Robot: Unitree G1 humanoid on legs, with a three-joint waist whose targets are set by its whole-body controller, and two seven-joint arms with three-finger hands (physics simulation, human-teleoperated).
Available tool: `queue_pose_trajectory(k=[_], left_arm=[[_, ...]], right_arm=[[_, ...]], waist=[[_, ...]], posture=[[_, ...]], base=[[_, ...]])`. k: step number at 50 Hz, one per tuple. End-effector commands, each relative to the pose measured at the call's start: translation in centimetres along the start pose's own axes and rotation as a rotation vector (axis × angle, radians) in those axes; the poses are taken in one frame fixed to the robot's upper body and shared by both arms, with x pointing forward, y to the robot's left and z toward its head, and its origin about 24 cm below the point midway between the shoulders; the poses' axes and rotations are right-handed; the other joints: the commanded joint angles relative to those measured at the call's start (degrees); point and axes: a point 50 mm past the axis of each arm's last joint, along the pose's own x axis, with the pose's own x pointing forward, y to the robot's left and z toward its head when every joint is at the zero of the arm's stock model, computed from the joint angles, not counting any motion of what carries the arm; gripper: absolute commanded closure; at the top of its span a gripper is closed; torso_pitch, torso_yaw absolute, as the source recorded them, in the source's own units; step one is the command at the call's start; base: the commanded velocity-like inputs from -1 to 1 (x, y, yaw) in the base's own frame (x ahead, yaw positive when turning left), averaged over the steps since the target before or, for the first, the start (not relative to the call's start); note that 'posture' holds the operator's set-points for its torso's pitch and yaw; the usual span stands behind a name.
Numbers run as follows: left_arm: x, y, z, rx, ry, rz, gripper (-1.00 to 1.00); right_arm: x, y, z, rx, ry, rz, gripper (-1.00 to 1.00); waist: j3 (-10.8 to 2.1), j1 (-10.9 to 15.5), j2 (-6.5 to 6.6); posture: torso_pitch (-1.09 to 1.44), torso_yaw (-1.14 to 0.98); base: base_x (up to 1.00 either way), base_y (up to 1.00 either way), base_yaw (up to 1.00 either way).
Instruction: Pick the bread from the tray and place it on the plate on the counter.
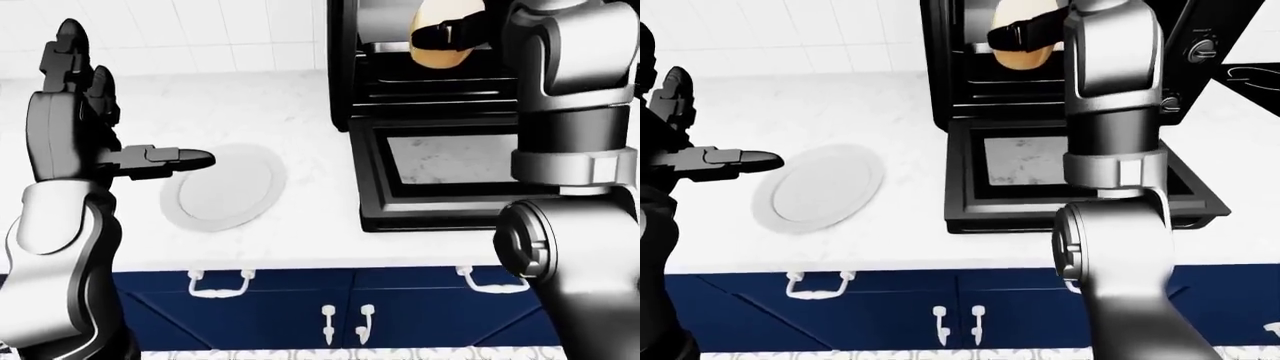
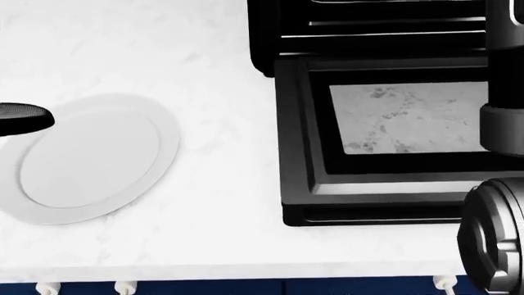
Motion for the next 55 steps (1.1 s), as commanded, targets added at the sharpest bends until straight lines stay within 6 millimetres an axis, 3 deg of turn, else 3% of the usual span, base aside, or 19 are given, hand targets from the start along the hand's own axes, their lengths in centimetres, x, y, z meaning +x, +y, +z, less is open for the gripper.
queue_pose_trajectory(k=[1,19,37,47,55], left_arm=[[0.0,0.3,1.6,0.011,-0.083,0.018,-1.0],[-0.1,0.4,2.1,-0.001,-0.098,0.009,-1.0],[-0.2,0.8,2.2,-0.029,-0.099,0.029,-1.0],[-0.5,1.3,2.6,-0.031,-0.105,0.038,-1.0],[-0.9,1.7,2.8,-0.03,-0.109,0.048,-1.0]], right_arm=[[-1.1,-0.6,2.5,0.005,-0.098,-0.013,1.0],[-4.4,0.5,4.6,-0.003,-0.174,0.08,1.0],[-7.9,3.6,7.1,0.018,-0.243,0.326,1.0],[-8.2,6.1,8.6,-0.02,-0.298,0.443,1.0],[-6.4,8.9,7.0,-0.033,-0.311,0.548,1.0]], waist=[[-1.6,0.0,0.11],[-1.44,-0.09,0.5],[-1.4,0.95,0.89],[-1.39,2.36,1.35],[-1.56,3.72,1.59]], posture=[[0.0,0.0],[0.0,0.0],[0.0,0.06],[0.0,0.11],[0.0,0.15]], base=[[0.0,0.0,0.0],[0.0,0.0,0.0],[0.0,0.0,0.0],[0.0,0.0,0.0],[0.0,0.0,0.0]])
